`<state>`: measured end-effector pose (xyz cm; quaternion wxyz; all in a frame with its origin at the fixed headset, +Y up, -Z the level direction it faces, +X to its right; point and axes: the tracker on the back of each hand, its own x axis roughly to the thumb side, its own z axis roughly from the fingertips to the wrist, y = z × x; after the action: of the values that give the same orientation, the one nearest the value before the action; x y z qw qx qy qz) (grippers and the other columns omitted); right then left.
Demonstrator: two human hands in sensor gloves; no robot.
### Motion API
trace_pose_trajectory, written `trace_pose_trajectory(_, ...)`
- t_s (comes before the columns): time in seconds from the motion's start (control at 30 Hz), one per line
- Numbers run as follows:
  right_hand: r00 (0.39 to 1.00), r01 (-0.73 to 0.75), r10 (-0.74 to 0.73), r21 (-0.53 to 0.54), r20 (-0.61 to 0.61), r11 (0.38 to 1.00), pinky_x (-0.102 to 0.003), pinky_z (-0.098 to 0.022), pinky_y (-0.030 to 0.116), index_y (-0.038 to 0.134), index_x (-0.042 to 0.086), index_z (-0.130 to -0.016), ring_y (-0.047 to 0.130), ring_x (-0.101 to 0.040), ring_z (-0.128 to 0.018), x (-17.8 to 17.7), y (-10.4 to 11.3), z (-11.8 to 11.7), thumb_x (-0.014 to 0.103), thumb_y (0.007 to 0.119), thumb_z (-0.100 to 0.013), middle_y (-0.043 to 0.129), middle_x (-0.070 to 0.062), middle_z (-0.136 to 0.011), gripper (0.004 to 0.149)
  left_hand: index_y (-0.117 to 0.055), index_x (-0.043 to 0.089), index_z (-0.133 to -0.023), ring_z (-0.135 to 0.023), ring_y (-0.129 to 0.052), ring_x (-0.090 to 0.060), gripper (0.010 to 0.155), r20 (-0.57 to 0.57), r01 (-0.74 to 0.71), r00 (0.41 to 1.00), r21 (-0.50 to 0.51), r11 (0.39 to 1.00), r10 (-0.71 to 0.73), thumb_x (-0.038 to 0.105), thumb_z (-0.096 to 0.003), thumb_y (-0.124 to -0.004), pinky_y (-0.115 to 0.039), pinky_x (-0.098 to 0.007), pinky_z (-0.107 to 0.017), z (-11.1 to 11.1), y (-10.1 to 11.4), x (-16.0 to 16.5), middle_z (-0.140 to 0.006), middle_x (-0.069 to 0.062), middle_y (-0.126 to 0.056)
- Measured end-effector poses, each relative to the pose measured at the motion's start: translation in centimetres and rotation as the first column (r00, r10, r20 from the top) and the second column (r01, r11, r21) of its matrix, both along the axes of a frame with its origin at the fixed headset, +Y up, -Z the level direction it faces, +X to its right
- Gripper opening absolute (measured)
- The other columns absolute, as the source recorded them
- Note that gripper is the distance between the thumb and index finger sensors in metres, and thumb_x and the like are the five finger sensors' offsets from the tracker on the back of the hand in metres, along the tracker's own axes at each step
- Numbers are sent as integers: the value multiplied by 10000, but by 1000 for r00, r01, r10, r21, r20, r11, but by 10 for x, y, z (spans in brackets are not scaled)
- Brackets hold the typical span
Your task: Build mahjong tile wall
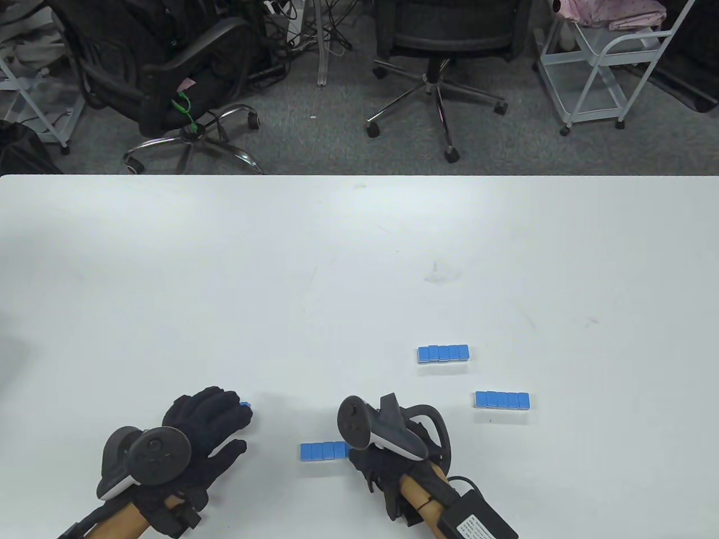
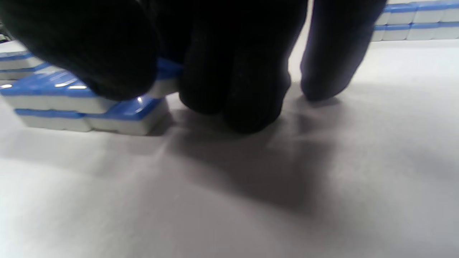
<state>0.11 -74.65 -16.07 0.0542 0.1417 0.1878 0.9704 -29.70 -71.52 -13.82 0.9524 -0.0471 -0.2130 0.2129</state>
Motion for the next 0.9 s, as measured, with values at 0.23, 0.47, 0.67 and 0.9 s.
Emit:
trace_pose_trajectory(0.23, 1000, 2, -1, 38, -19, 999, -629, -591, 785, 730, 184, -854, 994, -264, -628, -2, 0, 6, 424, 885, -337, 925, -34, -750, 591, -694, 317, -1033, -1105, -486, -340, 600, 6, -1, 1000, -3, 1000, 1, 560, -484, -676, -370, -690, -775, 1, 0, 1, -1153, -9, -576)
trace_pose_trajectory(0.47, 1000, 17, -16, 44, -17, 999, -632, -589, 788, 728, 199, -856, 994, -256, -635, -1, 0, 7, 421, 891, -335, 923, -24, -752, 589, -694, 317, -1033, -1106, -483, -340, 600, 8, 0, 1000, -13, 1000, 0, 560, -485, -676, -368, -691, -775, 1, -1, 1, -1154, -11, -573)
trace_pose_trajectory(0.67, 1000, 19, -17, 48, -23, 999, -627, -591, 789, 717, 202, -864, 987, -254, -647, -3, -1, 9, 425, 890, -334, 914, -18, -760, 600, -691, 320, -1033, -1105, -484, -340, 598, 9, -1, 1000, -15, 1000, 1, 560, -485, -676, -369, -691, -775, 3, -1, 1, -1153, -10, -575)
trace_pose_trajectory(0.9, 1000, 20, -19, 51, -18, 999, -623, -591, 790, 710, 200, -869, 980, -255, -657, -3, -1, 11, 433, 884, -337, 908, -18, -768, 605, -693, 318, -1033, -1105, -483, -342, 600, 8, -7, 1000, -19, 1000, 7, 561, -485, -675, -369, -691, -775, 5, 0, 1, -1153, -11, -575)
